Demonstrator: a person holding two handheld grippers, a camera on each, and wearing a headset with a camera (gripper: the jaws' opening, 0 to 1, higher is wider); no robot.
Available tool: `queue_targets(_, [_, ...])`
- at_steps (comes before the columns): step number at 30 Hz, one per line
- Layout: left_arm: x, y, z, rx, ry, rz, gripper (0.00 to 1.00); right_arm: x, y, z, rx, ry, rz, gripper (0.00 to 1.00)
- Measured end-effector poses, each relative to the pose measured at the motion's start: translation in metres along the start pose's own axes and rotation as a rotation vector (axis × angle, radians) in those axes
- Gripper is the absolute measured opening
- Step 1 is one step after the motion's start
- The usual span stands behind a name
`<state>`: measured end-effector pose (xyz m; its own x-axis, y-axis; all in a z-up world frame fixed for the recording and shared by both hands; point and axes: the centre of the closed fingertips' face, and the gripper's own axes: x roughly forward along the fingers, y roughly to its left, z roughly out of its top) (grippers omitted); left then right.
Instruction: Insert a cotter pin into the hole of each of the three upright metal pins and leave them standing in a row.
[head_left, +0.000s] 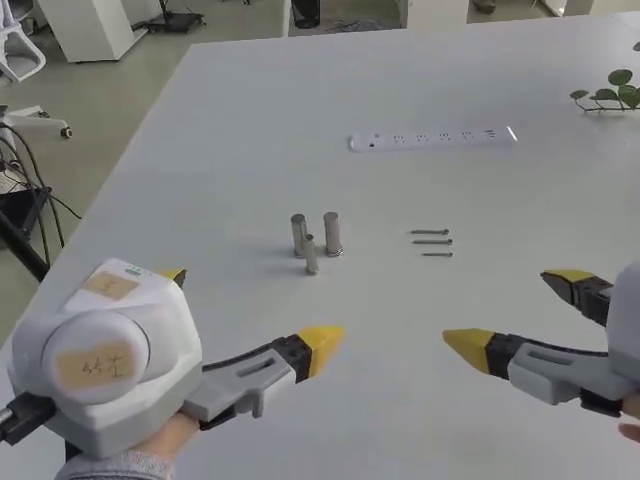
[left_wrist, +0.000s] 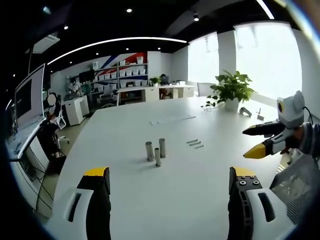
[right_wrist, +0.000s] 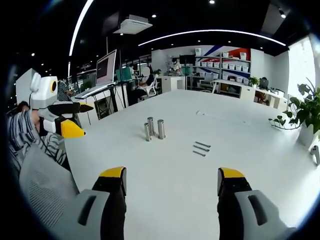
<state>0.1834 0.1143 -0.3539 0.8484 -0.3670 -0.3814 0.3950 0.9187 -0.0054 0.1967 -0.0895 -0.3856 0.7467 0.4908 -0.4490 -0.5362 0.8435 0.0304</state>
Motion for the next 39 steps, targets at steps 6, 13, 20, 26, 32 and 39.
queue_targets(6, [0.001, 0.002, 0.002, -0.006, -0.006, -0.001, 0.98, 0.017, 0.002, 0.008, -0.016, -0.003, 0.035, 0.69])
queue_targets(13, [0.003, 0.002, 0.002, -0.001, -0.007, -0.003, 0.97, 0.044, 0.011, 0.016, -0.069, 0.006, 0.098, 0.62])
queue_targets(20, [0.001, 0.002, 0.002, 0.007, -0.013, -0.004, 0.96, 0.078, 0.025, 0.029, -0.092, 0.013, 0.197, 0.57])
queue_targets(26, [0.002, 0.003, 0.003, 0.005, -0.014, 0.004, 0.95, 0.104, 0.035, 0.041, -0.083, -0.009, 0.256, 0.52])
queue_targets(32, [0.005, 0.004, 0.004, 0.002, -0.024, 0.007, 0.94, 0.128, 0.050, 0.046, -0.136, -0.012, 0.312, 0.47])
queue_targets(39, [0.008, 0.006, 0.002, 0.001, -0.018, 0.009, 0.93, 0.162, 0.061, 0.047, -0.114, -0.021, 0.357, 0.40])
